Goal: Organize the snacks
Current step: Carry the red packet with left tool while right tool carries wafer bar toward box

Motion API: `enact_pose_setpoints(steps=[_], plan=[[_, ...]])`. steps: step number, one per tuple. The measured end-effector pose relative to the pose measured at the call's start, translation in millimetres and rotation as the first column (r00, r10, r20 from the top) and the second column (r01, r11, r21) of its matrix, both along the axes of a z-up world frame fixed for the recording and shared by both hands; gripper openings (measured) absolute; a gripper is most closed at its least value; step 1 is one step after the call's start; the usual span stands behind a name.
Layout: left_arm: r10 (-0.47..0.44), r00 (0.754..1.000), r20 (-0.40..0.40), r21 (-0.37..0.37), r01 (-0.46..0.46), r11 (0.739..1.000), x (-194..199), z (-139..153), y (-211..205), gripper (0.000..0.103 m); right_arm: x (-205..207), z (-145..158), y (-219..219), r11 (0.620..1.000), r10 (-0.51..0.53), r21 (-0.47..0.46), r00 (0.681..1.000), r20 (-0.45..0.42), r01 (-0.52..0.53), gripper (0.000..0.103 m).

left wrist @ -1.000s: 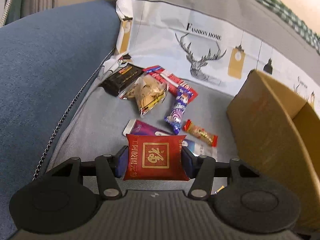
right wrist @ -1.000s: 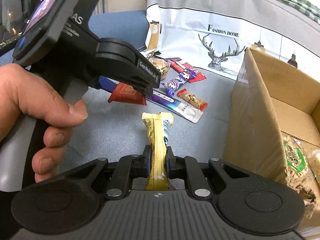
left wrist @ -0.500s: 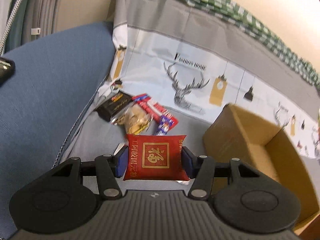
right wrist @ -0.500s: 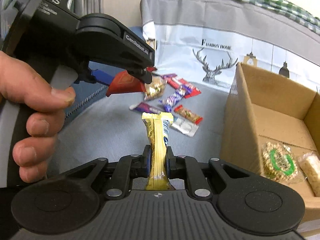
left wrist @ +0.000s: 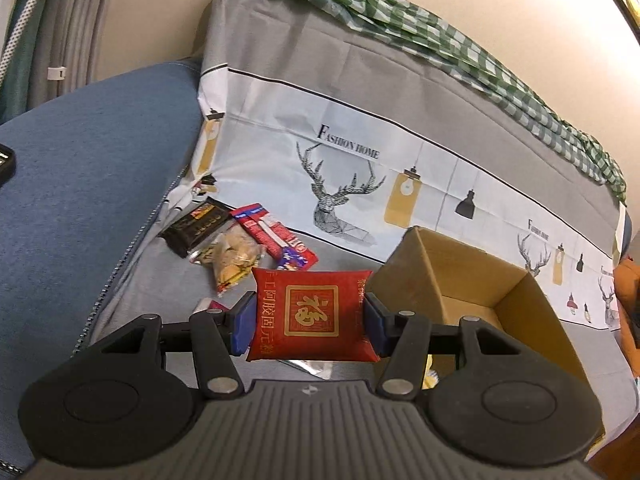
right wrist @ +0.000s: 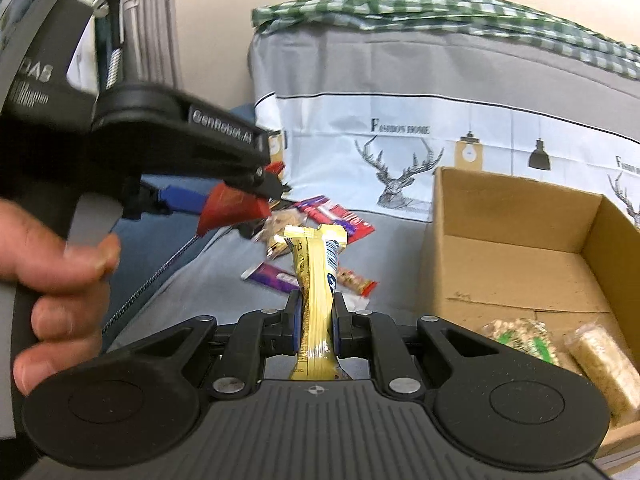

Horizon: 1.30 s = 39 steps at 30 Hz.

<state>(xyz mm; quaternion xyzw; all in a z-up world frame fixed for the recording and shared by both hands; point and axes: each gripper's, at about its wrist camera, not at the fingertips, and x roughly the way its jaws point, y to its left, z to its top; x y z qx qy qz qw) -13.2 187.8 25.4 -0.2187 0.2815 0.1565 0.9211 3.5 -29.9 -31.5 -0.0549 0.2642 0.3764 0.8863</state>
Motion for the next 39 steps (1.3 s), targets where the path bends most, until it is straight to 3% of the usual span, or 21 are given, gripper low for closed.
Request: enact_pose_setpoints(steps=[10, 31, 36, 39], plan=[[-0.032, 0.999, 0.004, -0.020, 0.033, 0.999, 14.1, -0.6, -25.8, 0.060, 21.6, 11.6, -27.1, 0.997, -0.078, 0.030, 0.997, -0.006, 0.078, 0.014], [-0.175, 0.985, -0.002, 0.045, 0.175, 0.984, 41.1, -6.0, -75.6, 0.060, 68.0, 24.6, -114.5, 0.954, -0.273, 0.118, 0.961, -0.035, 0.275, 0.014], [-0.215, 0.976, 0.013, 0.041, 0.215, 0.976, 64.2, 18.7, -84.0, 0.060, 82.0, 26.4, -130.0, 0.933, -0.331, 0.134, 0.943, -0.035, 0.333, 0.014], [-0.247, 0.967, 0.062, 0.056, 0.243, 0.968, 85.1, 38.9, -95.2, 0.060, 90.6, 28.2, -139.7, 0.917, -0.369, 0.147, 0.929, -0.039, 0.371, 0.014]])
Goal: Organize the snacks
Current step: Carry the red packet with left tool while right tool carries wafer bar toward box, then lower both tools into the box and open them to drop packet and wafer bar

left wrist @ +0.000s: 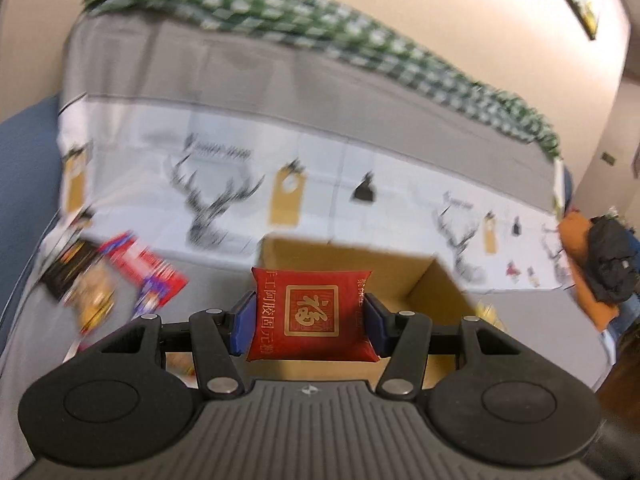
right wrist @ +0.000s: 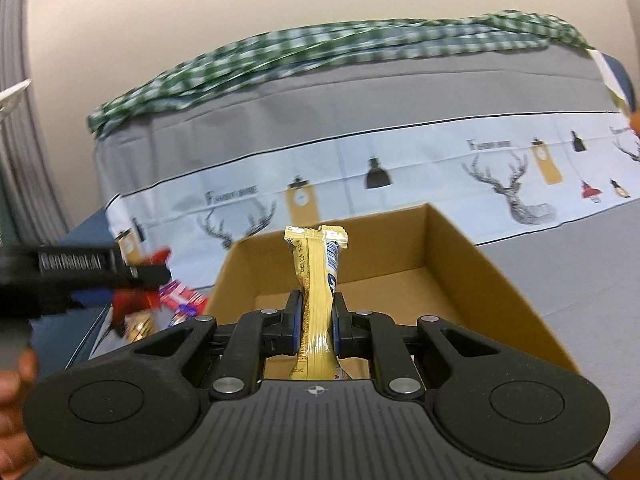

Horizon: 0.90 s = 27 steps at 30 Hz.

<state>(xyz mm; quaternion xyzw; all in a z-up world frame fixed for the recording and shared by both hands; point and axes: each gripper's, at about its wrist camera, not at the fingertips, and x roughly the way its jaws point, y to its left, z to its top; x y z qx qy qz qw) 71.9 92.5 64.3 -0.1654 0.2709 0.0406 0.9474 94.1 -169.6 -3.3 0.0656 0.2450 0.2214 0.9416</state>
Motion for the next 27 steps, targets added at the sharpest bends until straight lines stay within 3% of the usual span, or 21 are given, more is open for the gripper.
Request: enact_pose_setpoints(steps=[3, 6, 11, 17, 27], plan=[[-0.027, 0.998, 0.064, 0.010, 0.026, 1.000, 15.4, 9.5, -12.7, 0.060, 6.5, -0.7, -7.8, 0.999, -0.039, 0.004, 0.999, -0.002, 0.039, 0.014], [-0.062, 0.994, 0.089, 0.026, 0.060, 0.998, 22.0, -0.5, -24.8, 0.060, 11.3, -3.4, -11.3, 0.997, -0.072, -0.001, 0.997, -0.008, 0.072, 0.014], [-0.101, 0.995, 0.017, 0.034, 0.100, 0.994, 36.9, -34.6, -31.5, 0.060, 14.1, -8.9, -11.6, 0.995, -0.097, -0.030, 0.995, -0.002, 0.097, 0.014], [-0.148, 0.989, 0.025, 0.043, 0.147, 0.988, 46.8, -40.7, -35.7, 0.060, 24.2, -13.2, -15.1, 0.990, -0.134, -0.046, 0.991, -0.010, 0.133, 0.014], [-0.196, 0.981, 0.009, -0.027, 0.196, 0.980, 58.8, -46.6, -41.5, 0.060, 31.1, -18.7, -13.8, 0.979, -0.194, -0.061, 0.981, -0.021, 0.193, 0.014]])
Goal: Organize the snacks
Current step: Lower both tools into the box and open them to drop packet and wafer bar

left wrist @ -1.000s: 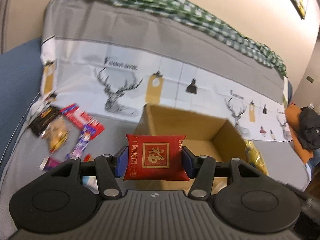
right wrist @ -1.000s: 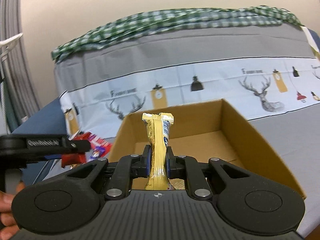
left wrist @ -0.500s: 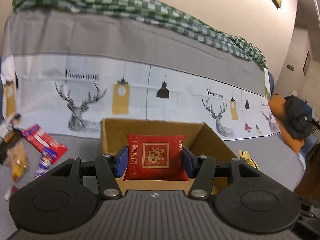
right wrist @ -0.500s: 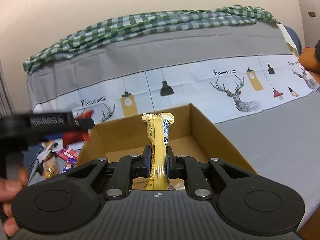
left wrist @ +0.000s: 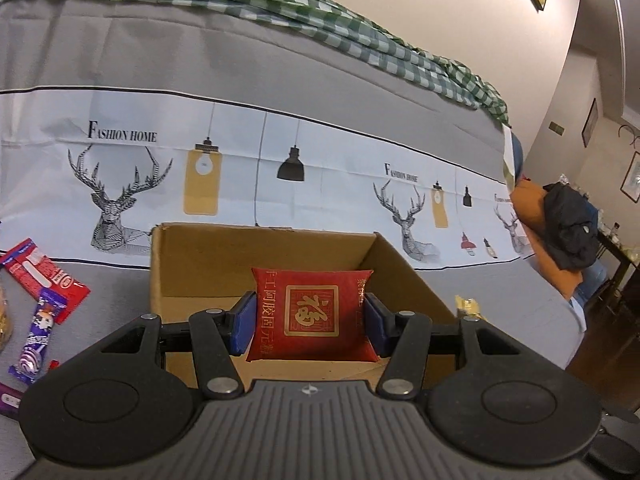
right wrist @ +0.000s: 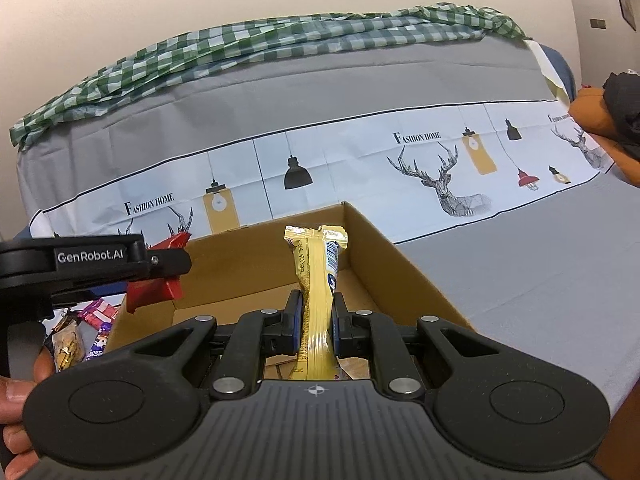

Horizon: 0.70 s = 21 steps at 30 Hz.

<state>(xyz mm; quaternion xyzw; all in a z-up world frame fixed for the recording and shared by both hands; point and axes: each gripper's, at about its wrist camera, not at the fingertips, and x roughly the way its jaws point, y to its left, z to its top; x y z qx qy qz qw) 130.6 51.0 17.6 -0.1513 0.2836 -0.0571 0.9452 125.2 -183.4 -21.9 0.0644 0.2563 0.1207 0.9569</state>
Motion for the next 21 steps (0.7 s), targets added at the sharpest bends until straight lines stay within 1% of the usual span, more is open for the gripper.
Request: enact_pose_setpoints(steps=[7, 21], plan=[[-0.007, 1.000, -0.008, -0.012, 0.007, 1.000, 1.6, -1.9, -2.7, 0.060, 1.7, -2.5, 3.6, 1.000, 0.005, -0.011, 1.000, -0.009, -0.005, 0.014], [-0.017, 1.000, -0.016, -0.003, 0.017, 1.000, 3.6, -5.5, -5.8, 0.061, 2.4, -3.2, 3.9, 1.000, 0.002, -0.012, 1.000, -0.014, -0.002, 0.014]])
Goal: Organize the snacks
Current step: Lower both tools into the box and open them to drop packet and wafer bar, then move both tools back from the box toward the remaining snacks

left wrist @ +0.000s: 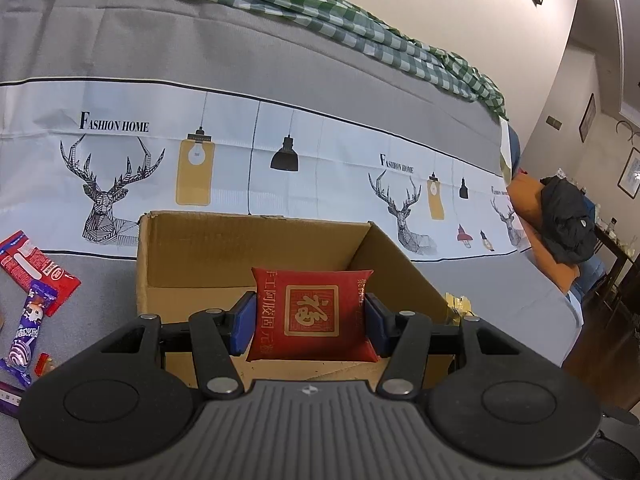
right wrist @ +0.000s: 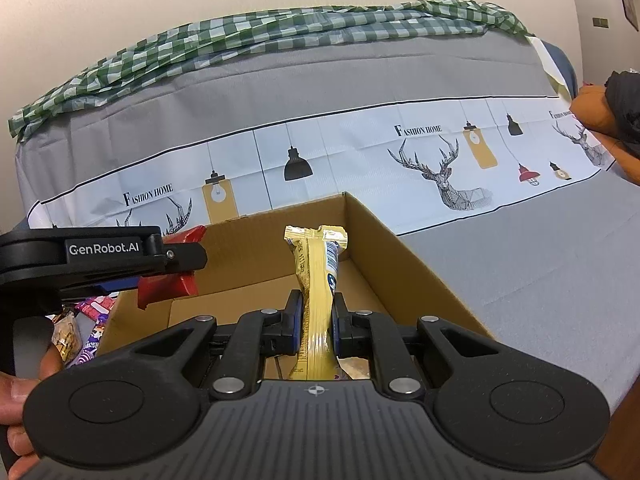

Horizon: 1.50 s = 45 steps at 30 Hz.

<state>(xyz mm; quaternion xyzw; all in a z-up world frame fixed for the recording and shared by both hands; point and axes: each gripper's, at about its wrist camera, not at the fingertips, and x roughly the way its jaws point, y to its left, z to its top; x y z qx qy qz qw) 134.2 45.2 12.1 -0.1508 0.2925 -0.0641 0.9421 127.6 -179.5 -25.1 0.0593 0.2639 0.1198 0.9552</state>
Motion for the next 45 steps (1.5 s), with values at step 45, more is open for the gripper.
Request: enact_pose_setpoints(steps=[45], plan=[[0.017, 0.999, 0.043, -0.011, -0.016, 1.000, -3.4, 6.9, 0.0, 0.073, 1.2, -5.8, 9.1, 0.999, 0.034, 0.011, 0.998, -0.053, -0.033, 0.039]])
